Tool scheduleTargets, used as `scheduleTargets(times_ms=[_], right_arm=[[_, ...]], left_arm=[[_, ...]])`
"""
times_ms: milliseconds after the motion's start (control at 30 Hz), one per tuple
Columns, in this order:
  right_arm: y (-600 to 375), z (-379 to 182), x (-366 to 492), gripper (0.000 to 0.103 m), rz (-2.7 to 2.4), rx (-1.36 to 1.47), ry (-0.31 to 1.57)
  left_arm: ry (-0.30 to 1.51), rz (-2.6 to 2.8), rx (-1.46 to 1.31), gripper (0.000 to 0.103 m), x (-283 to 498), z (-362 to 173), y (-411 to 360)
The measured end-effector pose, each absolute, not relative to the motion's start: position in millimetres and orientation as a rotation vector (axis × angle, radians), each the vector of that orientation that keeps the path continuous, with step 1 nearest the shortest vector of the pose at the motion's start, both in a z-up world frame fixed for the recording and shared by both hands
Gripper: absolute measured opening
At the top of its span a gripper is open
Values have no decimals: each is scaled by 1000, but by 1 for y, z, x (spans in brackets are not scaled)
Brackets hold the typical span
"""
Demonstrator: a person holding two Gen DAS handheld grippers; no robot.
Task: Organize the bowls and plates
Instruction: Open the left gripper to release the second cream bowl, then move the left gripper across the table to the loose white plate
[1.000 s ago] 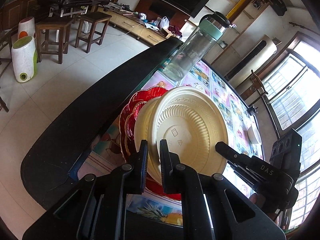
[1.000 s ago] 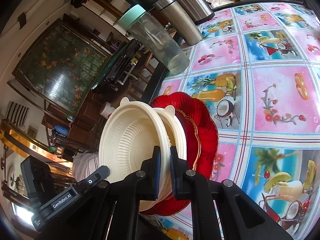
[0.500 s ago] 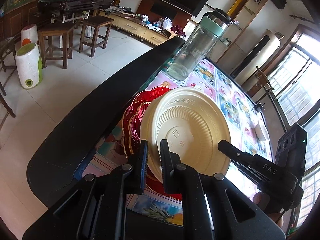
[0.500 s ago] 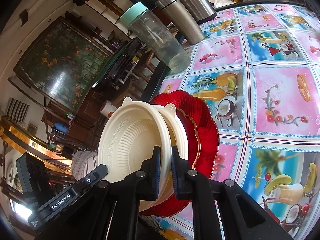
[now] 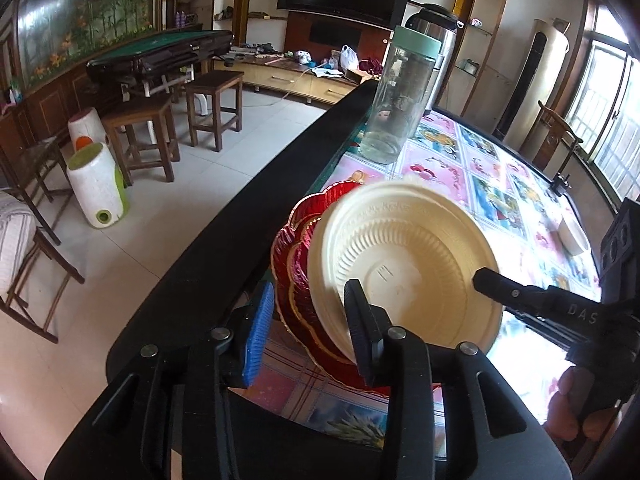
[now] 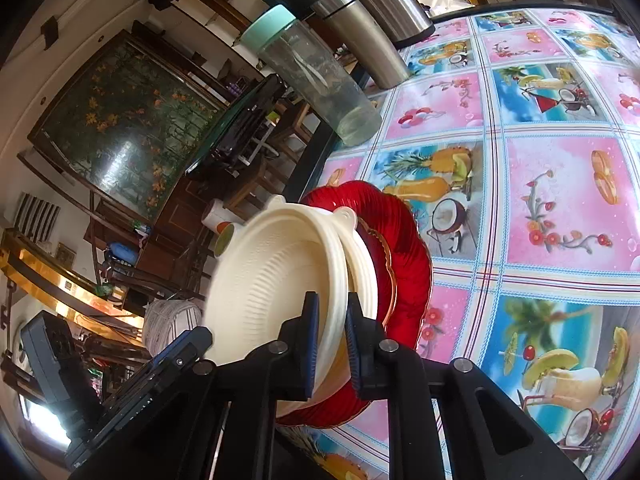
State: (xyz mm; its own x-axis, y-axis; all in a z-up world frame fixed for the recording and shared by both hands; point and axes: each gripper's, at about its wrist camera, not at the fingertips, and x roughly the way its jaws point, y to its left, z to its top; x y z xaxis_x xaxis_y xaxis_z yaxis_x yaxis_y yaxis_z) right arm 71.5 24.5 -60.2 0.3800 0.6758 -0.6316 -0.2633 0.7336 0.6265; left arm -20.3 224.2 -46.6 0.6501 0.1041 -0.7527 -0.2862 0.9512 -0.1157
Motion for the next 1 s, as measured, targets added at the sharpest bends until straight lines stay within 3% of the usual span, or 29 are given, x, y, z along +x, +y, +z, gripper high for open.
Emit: scheduleTargets(times_ms=[167,667,800,1000], right_arm=[[13,-55,72,29,626,492,987],[-33,-60,85,29,579,603,966],[-52,-63,88,30,557,636,961],[-75,-68,90,30,543,676,957]], left_arm=[[825,247,-216,35,-20,-44,226],[811,215,-219,35,-22,-34,210],[805,198,-195,47,-19,-31,195],[816,164,-146,47,-13,-29,165]])
